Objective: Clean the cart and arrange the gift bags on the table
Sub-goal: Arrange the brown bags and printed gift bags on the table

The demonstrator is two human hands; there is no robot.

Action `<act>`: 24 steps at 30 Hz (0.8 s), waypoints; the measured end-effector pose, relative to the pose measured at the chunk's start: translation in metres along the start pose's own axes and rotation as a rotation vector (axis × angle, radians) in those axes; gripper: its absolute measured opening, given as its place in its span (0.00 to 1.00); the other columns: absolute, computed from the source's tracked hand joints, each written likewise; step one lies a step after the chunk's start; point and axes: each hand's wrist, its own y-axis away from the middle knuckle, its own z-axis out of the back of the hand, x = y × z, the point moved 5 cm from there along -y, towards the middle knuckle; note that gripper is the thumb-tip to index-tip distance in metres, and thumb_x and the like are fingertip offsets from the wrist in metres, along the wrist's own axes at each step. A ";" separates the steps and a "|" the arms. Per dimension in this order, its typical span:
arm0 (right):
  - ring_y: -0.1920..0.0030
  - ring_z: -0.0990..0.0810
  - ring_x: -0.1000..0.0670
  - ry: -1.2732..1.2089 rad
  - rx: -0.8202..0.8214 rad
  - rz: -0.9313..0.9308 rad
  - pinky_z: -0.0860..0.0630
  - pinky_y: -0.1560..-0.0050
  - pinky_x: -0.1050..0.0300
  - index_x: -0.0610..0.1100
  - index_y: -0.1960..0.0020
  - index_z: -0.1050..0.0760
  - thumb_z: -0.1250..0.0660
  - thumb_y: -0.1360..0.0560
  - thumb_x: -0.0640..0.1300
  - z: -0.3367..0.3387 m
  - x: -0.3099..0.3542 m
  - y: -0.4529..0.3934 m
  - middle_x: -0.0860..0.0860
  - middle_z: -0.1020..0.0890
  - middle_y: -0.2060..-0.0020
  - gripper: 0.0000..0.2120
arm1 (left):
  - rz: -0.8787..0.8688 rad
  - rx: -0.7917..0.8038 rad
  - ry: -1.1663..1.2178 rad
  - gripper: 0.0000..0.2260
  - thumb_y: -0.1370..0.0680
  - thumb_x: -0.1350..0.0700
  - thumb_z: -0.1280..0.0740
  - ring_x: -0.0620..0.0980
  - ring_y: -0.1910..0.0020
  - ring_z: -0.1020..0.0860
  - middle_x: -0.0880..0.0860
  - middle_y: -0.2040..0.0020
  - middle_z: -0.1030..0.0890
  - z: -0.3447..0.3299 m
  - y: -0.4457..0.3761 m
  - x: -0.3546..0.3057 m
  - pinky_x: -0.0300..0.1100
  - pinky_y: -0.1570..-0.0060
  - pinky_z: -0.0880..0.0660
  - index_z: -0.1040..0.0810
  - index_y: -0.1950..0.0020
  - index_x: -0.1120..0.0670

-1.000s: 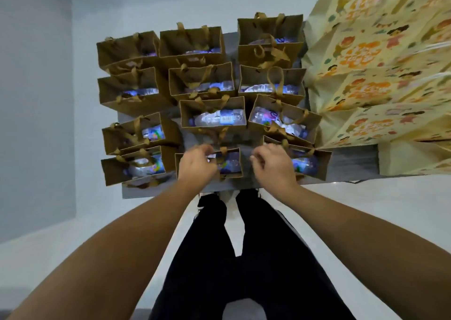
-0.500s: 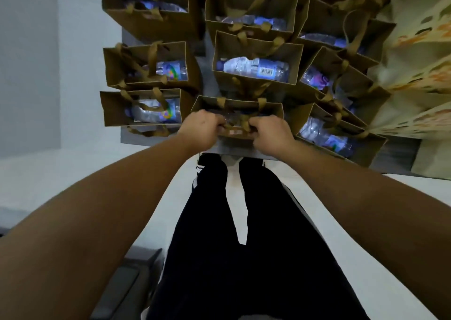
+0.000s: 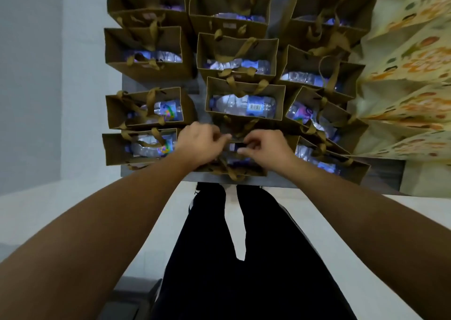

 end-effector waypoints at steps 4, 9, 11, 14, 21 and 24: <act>0.54 0.21 0.45 -0.055 -0.600 -0.141 0.25 0.54 0.51 0.44 0.49 0.23 0.33 0.20 0.51 0.058 -0.016 0.002 0.47 0.19 0.56 0.09 | 0.230 -0.502 0.176 0.15 0.17 0.43 0.39 0.55 0.55 0.21 0.53 0.56 0.19 0.037 -0.010 0.008 0.49 0.55 0.25 0.22 0.49 0.54; 0.48 0.21 0.40 0.159 -0.549 -0.288 0.29 0.54 0.52 0.41 0.41 0.23 0.35 0.19 0.48 0.081 -0.019 -0.036 0.42 0.20 0.48 0.13 | 0.306 -0.334 0.269 0.17 0.19 0.45 0.34 0.56 0.42 0.20 0.56 0.44 0.17 0.046 -0.055 0.013 0.49 0.41 0.24 0.22 0.35 0.55; 0.51 0.20 0.39 0.214 -0.533 -0.331 0.24 0.53 0.49 0.41 0.44 0.22 0.36 0.20 0.49 0.084 -0.021 -0.044 0.41 0.21 0.48 0.12 | 0.306 -0.297 0.227 0.12 0.19 0.49 0.33 0.56 0.47 0.20 0.55 0.49 0.16 0.045 -0.067 0.014 0.49 0.47 0.22 0.19 0.40 0.54; 0.55 0.20 0.41 0.266 -0.477 -0.361 0.24 0.57 0.50 0.41 0.51 0.20 0.36 0.20 0.48 0.079 -0.017 -0.050 0.41 0.21 0.52 0.11 | 0.337 -0.276 0.198 0.07 0.19 0.55 0.34 0.50 0.60 0.24 0.52 0.59 0.21 0.054 -0.073 0.021 0.43 0.60 0.29 0.18 0.51 0.55; 0.57 0.21 0.43 0.263 -0.443 -0.375 0.26 0.61 0.51 0.41 0.54 0.21 0.37 0.20 0.48 0.059 -0.003 -0.048 0.44 0.20 0.56 0.12 | 0.334 -0.171 0.222 0.05 0.21 0.57 0.33 0.52 0.57 0.21 0.55 0.57 0.19 0.060 -0.066 0.043 0.41 0.64 0.30 0.20 0.56 0.54; 0.55 0.21 0.43 0.203 -0.503 -0.353 0.23 0.57 0.50 0.42 0.50 0.20 0.38 0.18 0.53 0.066 0.005 -0.048 0.44 0.20 0.53 0.15 | 0.309 -0.160 0.233 0.08 0.19 0.51 0.33 0.52 0.56 0.20 0.53 0.58 0.19 0.064 -0.069 0.043 0.41 0.63 0.27 0.19 0.54 0.53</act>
